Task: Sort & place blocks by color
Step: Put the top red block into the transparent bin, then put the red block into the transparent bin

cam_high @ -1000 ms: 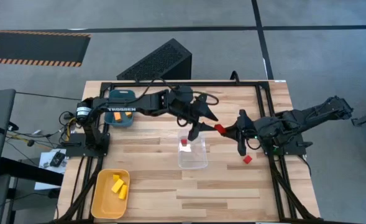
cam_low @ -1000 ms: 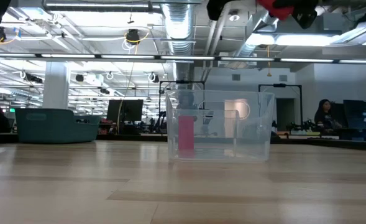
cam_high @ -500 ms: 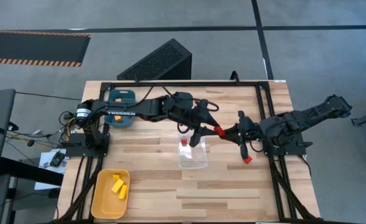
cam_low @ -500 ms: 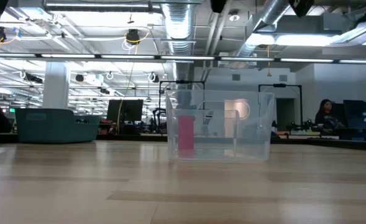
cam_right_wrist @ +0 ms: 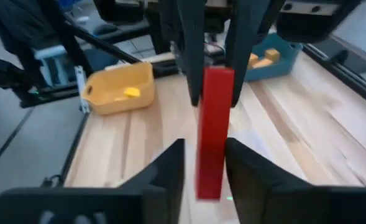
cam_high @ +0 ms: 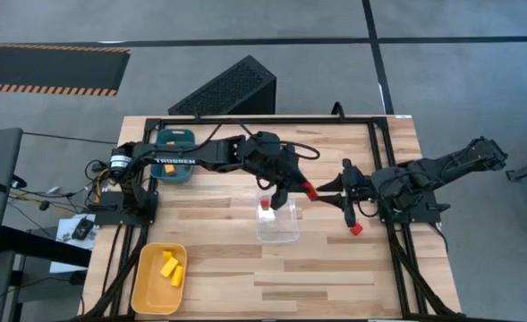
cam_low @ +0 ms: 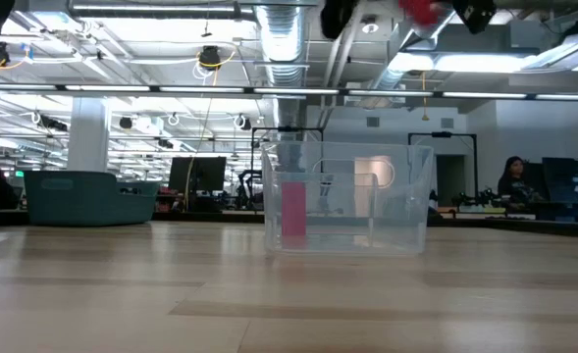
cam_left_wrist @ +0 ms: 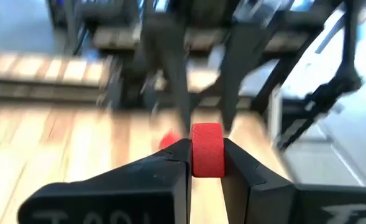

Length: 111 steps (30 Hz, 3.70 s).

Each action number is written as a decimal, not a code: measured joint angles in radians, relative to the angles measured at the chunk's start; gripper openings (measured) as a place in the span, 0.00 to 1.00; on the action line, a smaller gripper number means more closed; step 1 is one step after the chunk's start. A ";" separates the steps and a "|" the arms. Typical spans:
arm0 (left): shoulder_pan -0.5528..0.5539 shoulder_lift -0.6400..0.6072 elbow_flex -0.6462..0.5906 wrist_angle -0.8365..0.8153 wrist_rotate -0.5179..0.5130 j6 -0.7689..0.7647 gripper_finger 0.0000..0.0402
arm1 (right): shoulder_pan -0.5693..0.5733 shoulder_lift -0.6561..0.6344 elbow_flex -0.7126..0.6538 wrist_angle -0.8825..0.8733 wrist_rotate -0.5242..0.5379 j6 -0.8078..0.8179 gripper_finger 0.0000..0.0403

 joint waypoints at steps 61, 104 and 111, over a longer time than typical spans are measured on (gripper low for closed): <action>-0.016 0.317 0.268 -0.745 -0.233 -0.254 0.30 | 0.305 0.110 -0.262 -0.691 -0.171 1.027 0.76; -0.039 0.205 0.425 -0.732 -0.373 -0.127 0.32 | 0.293 0.233 -0.200 -0.434 0.004 1.059 0.34; -0.029 0.205 0.425 -0.636 -0.342 -0.064 0.32 | 0.293 0.037 -0.201 -0.305 0.134 0.936 0.33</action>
